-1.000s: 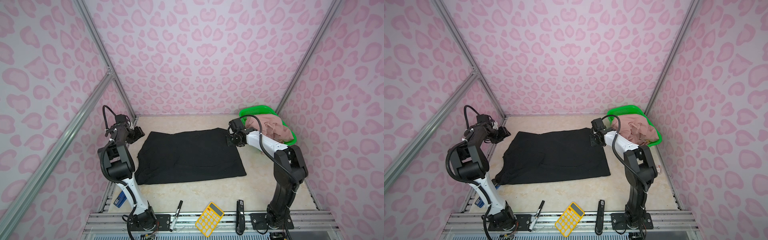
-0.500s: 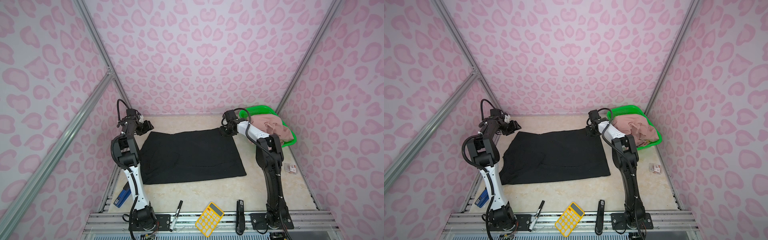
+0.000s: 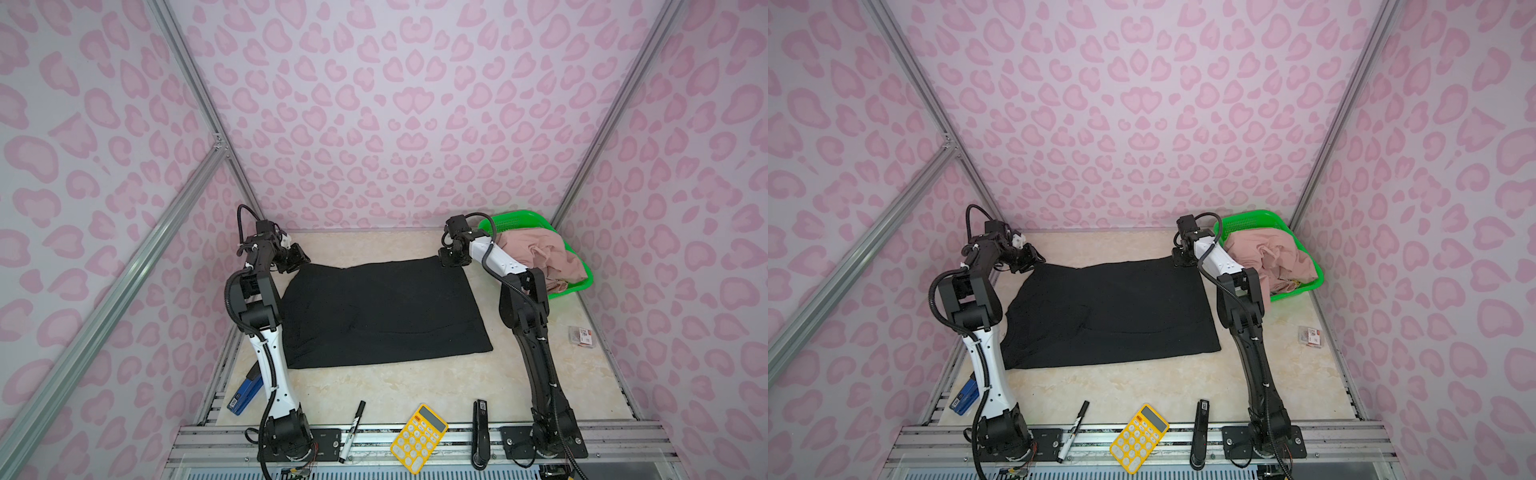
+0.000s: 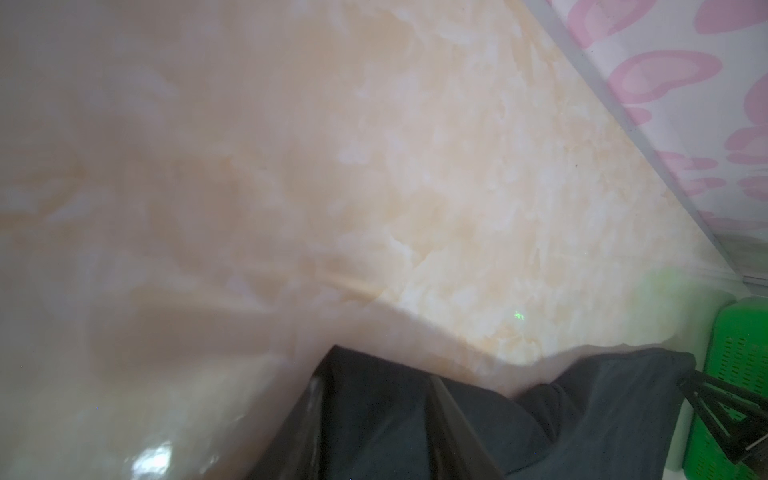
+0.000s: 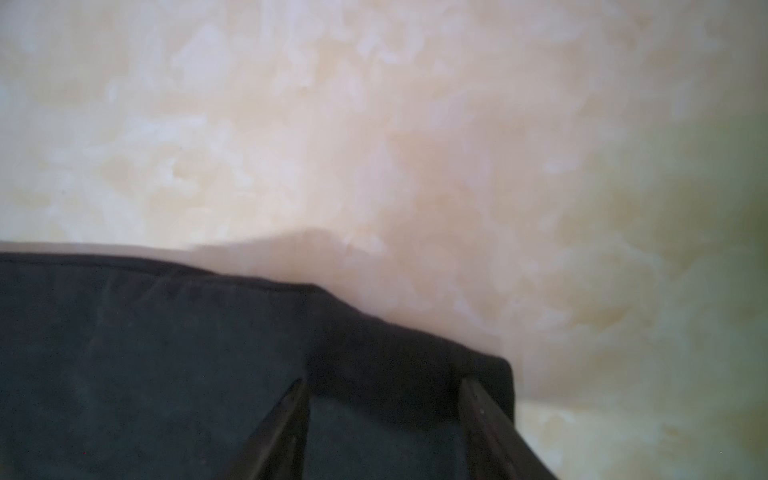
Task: Fold and stack the mixed laundry pile
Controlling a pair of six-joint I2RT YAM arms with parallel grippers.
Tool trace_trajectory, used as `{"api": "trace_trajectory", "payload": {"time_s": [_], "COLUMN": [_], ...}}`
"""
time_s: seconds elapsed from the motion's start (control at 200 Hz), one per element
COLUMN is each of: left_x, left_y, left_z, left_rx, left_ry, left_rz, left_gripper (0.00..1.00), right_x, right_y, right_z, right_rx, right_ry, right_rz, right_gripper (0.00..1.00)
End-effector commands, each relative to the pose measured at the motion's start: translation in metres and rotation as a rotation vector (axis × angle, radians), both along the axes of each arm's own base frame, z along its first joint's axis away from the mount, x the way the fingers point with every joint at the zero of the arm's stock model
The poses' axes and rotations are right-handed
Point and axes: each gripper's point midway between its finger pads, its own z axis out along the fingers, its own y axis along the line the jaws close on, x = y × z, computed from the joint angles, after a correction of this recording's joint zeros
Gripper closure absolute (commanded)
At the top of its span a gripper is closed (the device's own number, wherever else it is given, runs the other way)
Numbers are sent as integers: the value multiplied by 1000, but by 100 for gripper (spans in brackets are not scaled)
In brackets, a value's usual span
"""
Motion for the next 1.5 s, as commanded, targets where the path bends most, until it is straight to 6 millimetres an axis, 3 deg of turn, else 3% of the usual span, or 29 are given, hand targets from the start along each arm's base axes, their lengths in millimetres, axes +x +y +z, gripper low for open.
{"api": "trace_trajectory", "payload": {"time_s": [0.0, 0.18, 0.32, 0.44, 0.53, 0.775, 0.895, 0.945, 1.0, 1.185, 1.495], "left_x": [-4, -3, 2, 8, 10, -5, -17, -22, -27, -49, -90], "left_y": [-7, -10, -14, -20, -25, -45, -51, -50, -50, -49, -64], "left_z": [-7, -4, 8, 34, 59, 120, 145, 155, 166, 201, 212], "left_rx": [-49, -74, -106, -136, -155, -195, -193, -192, -197, -247, -276], "left_ry": [23, 15, -18, -83, -144, -300, -379, -414, -455, -555, -563], "left_rz": [-4, 0, -1, -20, -49, -155, -181, -177, -175, -180, -213], "left_gripper": [68, 81, 89, 94, 97, 97, 97, 97, 97, 97, 97], "right_x": [-2, 1, -2, 5, 12, 13, 0, -7, -15, -39, -51], "right_y": [-12, -14, -10, -8, -4, 2, 0, -2, -6, -25, -44], "right_z": [-12, -26, -25, -3, 23, 89, 102, 94, 103, 86, 80], "right_rx": [-59, -31, -12, -6, 6, 8, -18, -27, -36, -101, -139], "right_ry": [49, 107, 116, 54, -19, -174, -201, -187, -203, -180, -208], "right_rz": [10, 34, 77, 101, 121, 171, 183, 181, 171, 147, 107], "right_gripper": [40, 44, 70, 91, 100, 100, 100, 100, 100, 100, 100]}}
